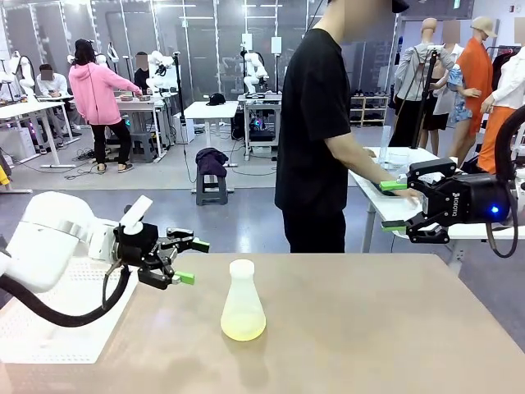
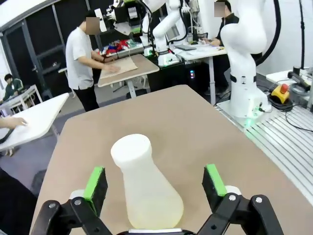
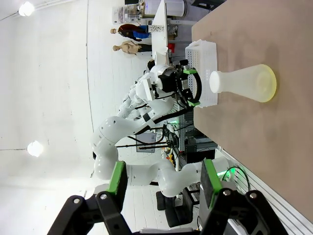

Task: Prepare the solutions needed for the experiment.
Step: When the human places the Big flask in the center of the table, pick up the Big flask and place it in the left Organizing basket.

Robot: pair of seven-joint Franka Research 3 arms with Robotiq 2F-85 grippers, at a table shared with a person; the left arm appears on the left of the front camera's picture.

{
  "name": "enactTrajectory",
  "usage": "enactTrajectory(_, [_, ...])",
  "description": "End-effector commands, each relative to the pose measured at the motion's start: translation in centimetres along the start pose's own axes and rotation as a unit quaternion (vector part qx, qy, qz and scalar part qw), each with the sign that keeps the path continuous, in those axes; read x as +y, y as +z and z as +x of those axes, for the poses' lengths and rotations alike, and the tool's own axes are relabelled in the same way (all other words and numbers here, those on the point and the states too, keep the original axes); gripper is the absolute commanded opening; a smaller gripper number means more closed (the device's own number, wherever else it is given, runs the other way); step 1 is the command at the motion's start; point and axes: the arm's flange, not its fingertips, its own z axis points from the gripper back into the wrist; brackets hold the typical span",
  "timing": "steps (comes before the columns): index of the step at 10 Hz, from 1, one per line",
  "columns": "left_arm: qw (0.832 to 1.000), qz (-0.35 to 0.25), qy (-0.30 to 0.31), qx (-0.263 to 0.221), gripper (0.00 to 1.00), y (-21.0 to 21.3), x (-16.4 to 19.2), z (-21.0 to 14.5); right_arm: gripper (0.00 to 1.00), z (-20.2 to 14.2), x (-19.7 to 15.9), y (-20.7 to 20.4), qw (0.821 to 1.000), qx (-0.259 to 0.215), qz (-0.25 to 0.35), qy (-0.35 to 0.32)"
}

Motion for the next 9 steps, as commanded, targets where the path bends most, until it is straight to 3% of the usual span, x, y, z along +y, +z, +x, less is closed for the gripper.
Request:
enactTrajectory(1, [1.0, 0.01, -0.014, -0.007, 1.0, -0.2, 0.7, -1.3, 0.76, 0.0, 0.2, 0.0, 1.0, -0.001, 0.006, -0.002])
enactTrajectory(2, [1.0, 0.007, -0.021, 0.008, 1.0, -0.3, 0.7, -2.3, 0.76, 0.0, 0.2, 0.0, 1.0, -0.001, 0.006, -0.002])
enactTrajectory(8, [0.999, 0.022, 0.002, -0.049, 1.0, -1.5, 2.7, -3.3, 0.76, 0.0, 0.2, 0.0, 1.0, -0.001, 0.006, -0.002])
enactTrajectory(9, [1.0, 0.008, 0.008, -0.01, 1.0, -0.7, 2.1, -3.3, 0.76, 0.0, 0.2, 0.0, 1.0, -0.001, 0.006, -0.002])
